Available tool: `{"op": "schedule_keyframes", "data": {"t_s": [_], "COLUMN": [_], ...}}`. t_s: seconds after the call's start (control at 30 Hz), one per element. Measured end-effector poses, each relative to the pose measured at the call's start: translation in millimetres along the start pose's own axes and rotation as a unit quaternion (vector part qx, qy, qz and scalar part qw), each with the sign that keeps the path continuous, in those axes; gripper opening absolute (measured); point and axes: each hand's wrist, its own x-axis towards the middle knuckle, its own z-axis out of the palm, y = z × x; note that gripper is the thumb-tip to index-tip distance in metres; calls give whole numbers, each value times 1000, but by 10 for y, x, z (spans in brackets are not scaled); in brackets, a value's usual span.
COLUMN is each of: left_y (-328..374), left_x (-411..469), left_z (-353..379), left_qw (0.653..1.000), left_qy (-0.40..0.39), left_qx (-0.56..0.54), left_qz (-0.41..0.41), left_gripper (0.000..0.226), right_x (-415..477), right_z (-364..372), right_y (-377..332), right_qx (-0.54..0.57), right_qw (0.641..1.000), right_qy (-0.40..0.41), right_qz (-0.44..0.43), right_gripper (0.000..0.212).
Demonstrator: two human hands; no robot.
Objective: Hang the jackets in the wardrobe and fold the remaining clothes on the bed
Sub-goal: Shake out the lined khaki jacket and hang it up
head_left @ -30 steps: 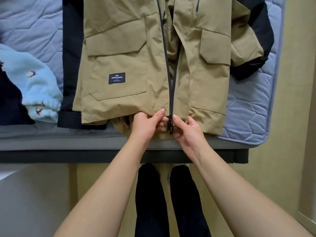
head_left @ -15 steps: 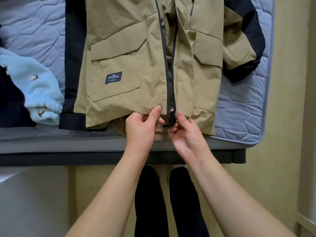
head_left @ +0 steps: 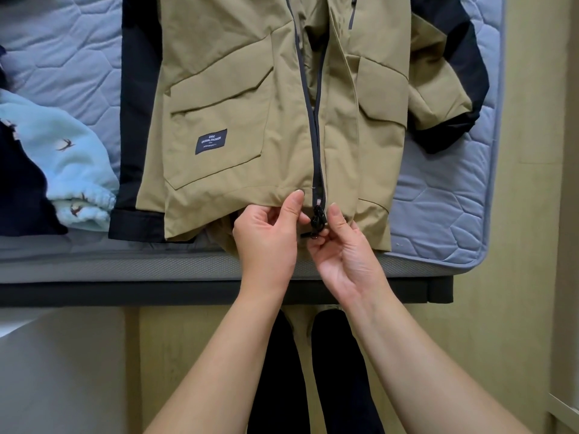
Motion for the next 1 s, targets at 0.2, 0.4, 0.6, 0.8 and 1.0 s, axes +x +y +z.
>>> {"op": "schedule_keyframes", "data": {"t_s": [0.2,0.4,0.6,0.8,1.0], "left_y": [-1,-10,-102,-217,-186], "left_x": [-6,74,227,359,80], "left_z": [31,-32,-39,0,-33], "left_qw": [1000,993,995,942,941], "left_qy": [-17,-57,-18,-114,-188], "left_qx": [11,95,68,106,126], "left_qz": [7,29,-65,-296,-253], "left_gripper": [33,35,35,33,34], "right_x": [3,17,39,52,47], "right_z": [11,5,-62,-197,-240], "right_y": [-16,-30,-45,-92,-105], "right_qx": [13,23,-43,-107,-230], "right_qw": [1000,999,997,991,964], "right_qy": [13,24,63,75,72], "right_qz": [-18,-28,-5,-15,-108], "right_gripper": [22,48,24,7,6]}}
